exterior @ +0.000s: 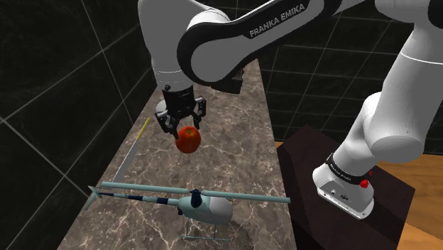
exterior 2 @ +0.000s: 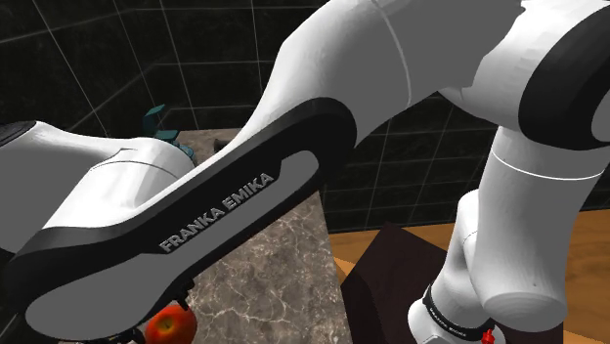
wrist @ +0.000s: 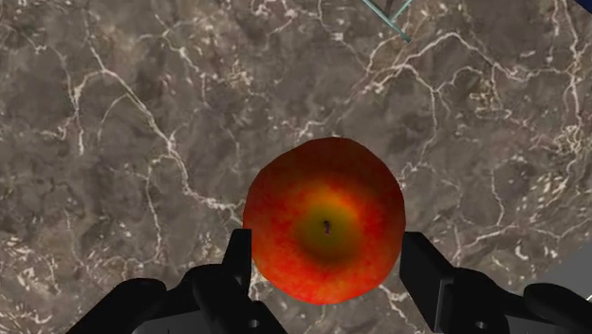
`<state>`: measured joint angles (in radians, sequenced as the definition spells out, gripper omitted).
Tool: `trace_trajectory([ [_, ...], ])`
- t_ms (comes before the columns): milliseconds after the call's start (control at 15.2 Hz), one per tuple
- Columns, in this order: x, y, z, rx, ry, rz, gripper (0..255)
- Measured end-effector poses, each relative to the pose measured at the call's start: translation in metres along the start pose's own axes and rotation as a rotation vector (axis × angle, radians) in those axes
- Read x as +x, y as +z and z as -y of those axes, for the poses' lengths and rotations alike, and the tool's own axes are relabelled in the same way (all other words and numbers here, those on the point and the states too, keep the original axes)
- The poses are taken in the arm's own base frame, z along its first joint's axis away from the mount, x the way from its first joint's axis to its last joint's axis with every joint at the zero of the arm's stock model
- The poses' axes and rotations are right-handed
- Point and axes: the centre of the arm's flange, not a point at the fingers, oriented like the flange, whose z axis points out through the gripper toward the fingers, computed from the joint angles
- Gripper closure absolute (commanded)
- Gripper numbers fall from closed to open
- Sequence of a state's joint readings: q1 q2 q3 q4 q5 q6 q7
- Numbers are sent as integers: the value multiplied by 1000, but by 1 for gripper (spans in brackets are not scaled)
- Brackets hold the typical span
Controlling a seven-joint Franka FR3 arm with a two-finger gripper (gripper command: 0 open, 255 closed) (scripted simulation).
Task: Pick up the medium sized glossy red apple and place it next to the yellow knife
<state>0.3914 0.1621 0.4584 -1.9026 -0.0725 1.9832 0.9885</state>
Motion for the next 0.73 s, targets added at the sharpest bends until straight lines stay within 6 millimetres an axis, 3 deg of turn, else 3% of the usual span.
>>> trace_trajectory([
  [726, 0, 59, 1, 0, 0, 0, 255],
])
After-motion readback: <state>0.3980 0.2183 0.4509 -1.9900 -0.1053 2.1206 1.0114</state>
